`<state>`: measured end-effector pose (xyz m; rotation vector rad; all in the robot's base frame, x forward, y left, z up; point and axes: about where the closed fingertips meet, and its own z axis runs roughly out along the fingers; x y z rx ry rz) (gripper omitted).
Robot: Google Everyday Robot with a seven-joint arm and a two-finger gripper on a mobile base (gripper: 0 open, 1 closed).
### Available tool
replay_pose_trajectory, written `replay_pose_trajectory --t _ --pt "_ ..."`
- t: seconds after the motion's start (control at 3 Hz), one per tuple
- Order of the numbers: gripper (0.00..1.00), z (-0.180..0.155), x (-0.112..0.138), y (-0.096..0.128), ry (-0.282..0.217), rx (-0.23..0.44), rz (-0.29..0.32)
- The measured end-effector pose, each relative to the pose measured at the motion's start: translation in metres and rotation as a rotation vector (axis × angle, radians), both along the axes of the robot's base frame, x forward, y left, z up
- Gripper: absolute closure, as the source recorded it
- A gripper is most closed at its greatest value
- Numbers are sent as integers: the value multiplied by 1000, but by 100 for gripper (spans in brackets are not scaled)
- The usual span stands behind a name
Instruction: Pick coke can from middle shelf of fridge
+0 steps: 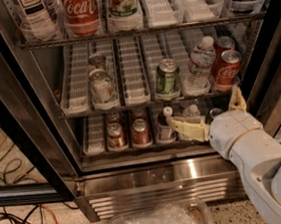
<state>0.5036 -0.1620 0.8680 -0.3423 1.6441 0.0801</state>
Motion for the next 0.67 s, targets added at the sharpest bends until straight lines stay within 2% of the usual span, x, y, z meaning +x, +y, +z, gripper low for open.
replay_pose_trajectory --t 0.33,0.67 --pt "0 -12 5 7 -55 14 -35" --pt "0 -21 8 13 -102 86 -76"
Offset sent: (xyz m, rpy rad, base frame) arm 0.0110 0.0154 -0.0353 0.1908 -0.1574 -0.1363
